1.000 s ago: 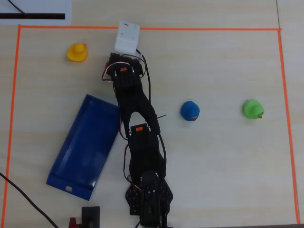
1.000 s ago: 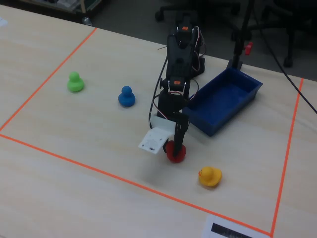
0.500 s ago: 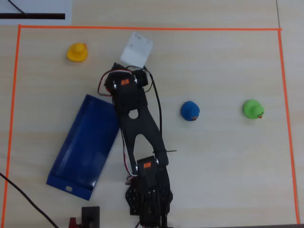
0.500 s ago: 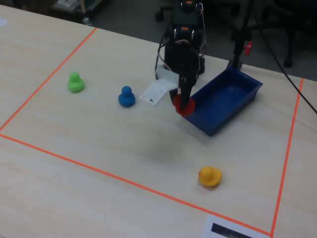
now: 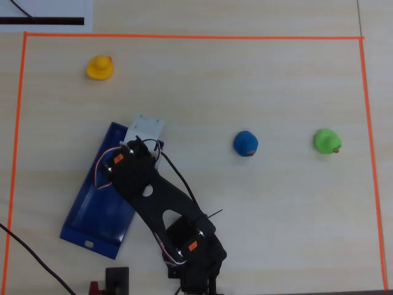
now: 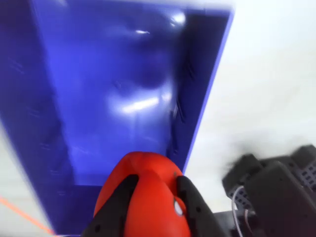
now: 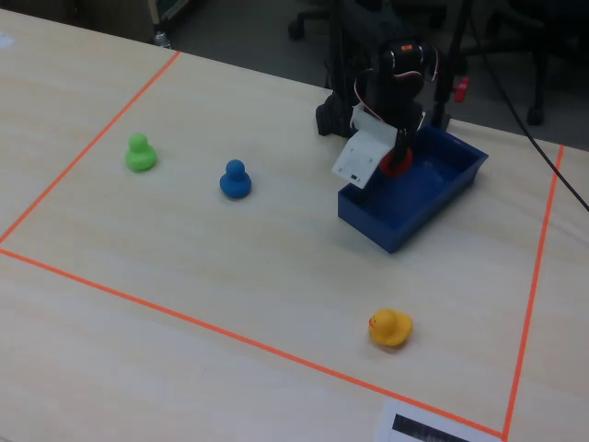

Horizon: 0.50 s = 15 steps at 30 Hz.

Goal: Grasp red duck and put it into box.

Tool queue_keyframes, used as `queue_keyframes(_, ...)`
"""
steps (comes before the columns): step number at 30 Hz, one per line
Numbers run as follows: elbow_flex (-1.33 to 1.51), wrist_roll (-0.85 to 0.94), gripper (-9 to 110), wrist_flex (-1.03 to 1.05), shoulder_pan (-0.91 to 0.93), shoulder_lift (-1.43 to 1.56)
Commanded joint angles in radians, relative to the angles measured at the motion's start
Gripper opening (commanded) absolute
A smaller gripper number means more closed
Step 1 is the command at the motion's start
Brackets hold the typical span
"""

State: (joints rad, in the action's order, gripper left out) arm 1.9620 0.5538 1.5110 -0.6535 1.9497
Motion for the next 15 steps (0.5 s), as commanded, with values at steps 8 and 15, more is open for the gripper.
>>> queue_keyframes(8,0.074,-0.058,2,-0.014,-0.11,0.132)
queue_keyframes(15,0.02,-0.103,4,-0.011,-0.121,0.109)
